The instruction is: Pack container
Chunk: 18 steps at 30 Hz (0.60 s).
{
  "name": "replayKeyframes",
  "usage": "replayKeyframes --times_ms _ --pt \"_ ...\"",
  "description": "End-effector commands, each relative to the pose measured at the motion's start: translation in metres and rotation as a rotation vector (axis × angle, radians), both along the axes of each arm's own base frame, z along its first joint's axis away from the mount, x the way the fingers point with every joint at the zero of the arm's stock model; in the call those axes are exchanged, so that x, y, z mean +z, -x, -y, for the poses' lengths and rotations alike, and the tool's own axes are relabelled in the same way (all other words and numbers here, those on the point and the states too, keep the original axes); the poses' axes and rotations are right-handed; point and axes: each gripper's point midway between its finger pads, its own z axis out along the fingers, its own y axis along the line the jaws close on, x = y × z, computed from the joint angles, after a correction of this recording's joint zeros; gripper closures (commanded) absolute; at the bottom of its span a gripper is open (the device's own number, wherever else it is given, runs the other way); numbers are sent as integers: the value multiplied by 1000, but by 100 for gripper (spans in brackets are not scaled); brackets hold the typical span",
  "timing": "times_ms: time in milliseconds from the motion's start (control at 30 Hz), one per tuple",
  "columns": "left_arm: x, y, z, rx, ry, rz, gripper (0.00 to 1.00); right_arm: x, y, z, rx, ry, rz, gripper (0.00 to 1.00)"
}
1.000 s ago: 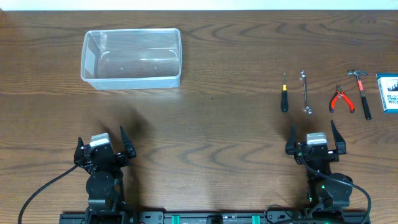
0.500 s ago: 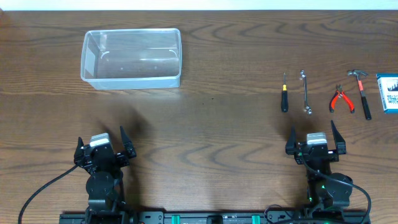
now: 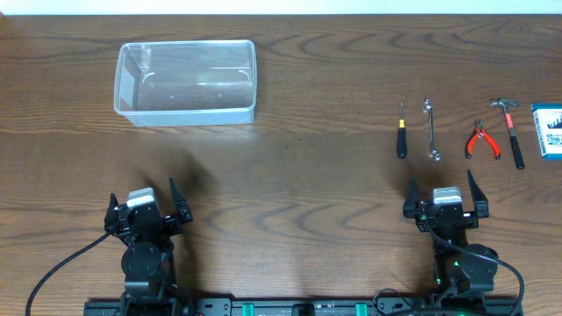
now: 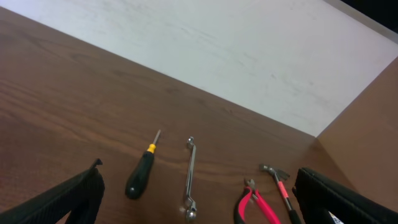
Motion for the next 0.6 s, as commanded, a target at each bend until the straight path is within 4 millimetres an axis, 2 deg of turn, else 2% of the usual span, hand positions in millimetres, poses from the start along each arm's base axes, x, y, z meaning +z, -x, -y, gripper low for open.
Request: replayKeyframes --times_ms 0,100,200,267,567 --pt "-16 -1 0 -1 -16 -41 2 -2 0 0 -3 0 -5 1" --pt "-16 -1 0 -1 -16 -41 2 -2 0 -1 -2 0 -5 1" --pt "-16 -1 0 -1 -16 -41 2 -2 0 -15 78 -18 -6 1" --pt "-16 -1 0 -1 -16 -41 2 -1 1 -22 118 -106 -5 1" --pt "-16 -1 0 -1 -16 -41 2 -1 1 -23 88 -548 -23 1"
